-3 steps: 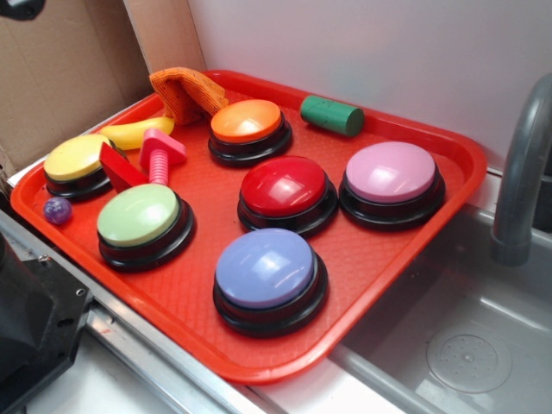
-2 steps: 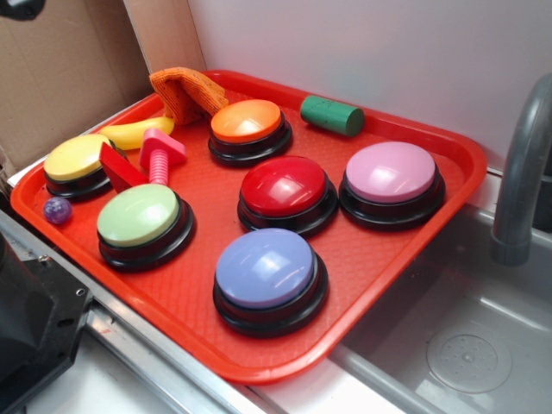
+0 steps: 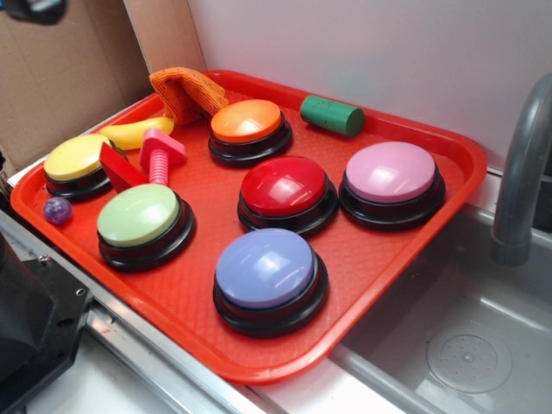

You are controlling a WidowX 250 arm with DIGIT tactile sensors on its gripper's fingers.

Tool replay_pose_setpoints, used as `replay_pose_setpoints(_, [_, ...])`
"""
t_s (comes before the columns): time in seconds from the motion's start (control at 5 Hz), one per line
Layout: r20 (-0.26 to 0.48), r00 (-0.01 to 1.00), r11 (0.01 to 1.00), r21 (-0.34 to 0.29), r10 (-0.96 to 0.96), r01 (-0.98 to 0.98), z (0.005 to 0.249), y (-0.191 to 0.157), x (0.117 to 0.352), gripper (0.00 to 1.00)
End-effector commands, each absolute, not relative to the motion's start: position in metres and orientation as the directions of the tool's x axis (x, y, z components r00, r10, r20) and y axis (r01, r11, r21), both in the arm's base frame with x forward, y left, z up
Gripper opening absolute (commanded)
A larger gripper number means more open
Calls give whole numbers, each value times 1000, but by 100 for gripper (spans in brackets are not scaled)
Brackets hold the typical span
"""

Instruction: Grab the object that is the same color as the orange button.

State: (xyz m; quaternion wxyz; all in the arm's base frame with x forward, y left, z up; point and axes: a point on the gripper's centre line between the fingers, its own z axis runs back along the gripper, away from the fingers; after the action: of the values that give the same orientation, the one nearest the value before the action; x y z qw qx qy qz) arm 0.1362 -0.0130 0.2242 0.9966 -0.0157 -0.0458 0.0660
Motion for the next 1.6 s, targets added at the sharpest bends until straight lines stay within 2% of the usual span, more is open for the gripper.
replay_pose_setpoints(0.0, [209,804,827,-44,556,-560,215,31,211,100])
replay_pose_setpoints(0.2, [266,634,666,-43,726,-745,202,59,234,100])
replay_pose_setpoints(0.4, [323,536,579,-49,780,-814,178,89,256,100])
replay_pose_setpoints(0.8, [397,461,525,-65,794,-848,125,120,273,100])
replay_pose_setpoints(1.0, [390,451,510,-58,803,-858,89,132,281,100])
replay_pose_setpoints(1.2, [361,461,513,-60,811,-856,64,140,284,100])
replay_pose_setpoints(1.4, [329,485,525,-40,811,-850,51,142,290,100])
